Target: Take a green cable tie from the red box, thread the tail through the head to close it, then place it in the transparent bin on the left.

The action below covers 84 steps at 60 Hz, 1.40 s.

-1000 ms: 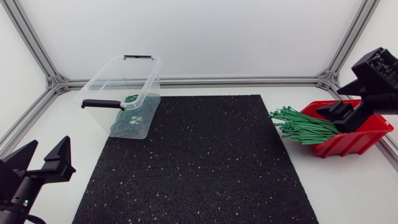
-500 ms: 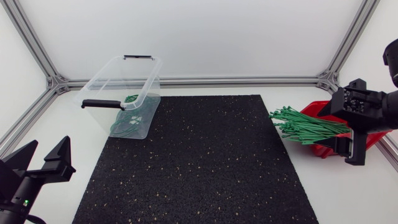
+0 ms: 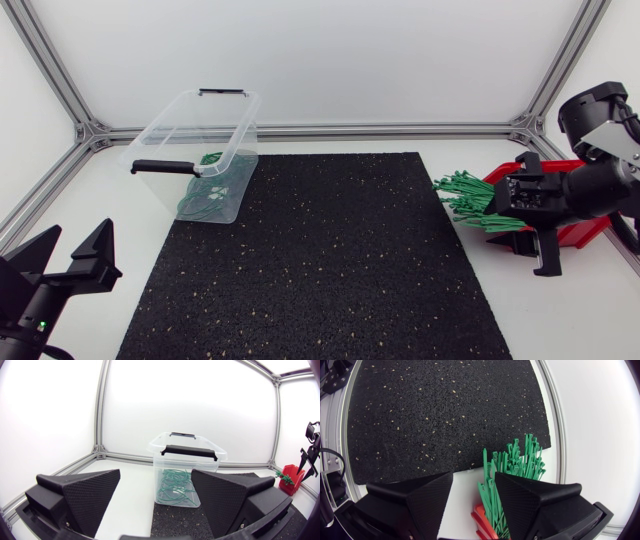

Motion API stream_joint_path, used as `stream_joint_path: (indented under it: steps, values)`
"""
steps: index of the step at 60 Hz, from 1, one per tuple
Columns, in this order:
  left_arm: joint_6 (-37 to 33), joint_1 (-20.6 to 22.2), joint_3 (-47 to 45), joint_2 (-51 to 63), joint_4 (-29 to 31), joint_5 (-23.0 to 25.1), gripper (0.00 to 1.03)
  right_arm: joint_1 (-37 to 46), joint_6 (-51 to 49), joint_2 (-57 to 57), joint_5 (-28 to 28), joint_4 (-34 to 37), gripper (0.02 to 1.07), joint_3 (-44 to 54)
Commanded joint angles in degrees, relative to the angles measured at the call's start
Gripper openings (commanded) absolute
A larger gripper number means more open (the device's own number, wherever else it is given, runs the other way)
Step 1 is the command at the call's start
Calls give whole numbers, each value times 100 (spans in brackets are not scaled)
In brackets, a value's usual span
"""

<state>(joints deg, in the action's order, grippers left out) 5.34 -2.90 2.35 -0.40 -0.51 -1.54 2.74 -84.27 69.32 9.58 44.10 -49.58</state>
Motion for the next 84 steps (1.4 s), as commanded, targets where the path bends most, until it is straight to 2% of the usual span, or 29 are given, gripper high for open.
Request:
stream_joint_path:
  steps: [1,6,11,21,33,56,62,84]
  values:
    - [-95,26,-235,-30,87,5,99,-63,-178,187,-53,-129,53,133]
    - [-95,26,-235,-30,87,5,99,-81,-195,328,-97,-235,52,133]
    - [-95,26,-235,-21,87,13,99,-99,-239,477,-150,-393,44,177]
    - [-95,17,-226,-21,95,49,99,-99,-292,715,-326,-745,43,265]
    - [-95,26,-235,-21,95,49,99,-134,-362,846,-361,-815,29,256]
    - [-95,26,-226,-21,95,49,99,-195,-362,873,-431,-920,28,370]
    - [-95,26,-226,-21,95,49,99,-195,-362,882,-440,-1017,24,388]
    - [-95,26,-226,-21,104,57,99,-151,-441,978,-607,-1325,24,406]
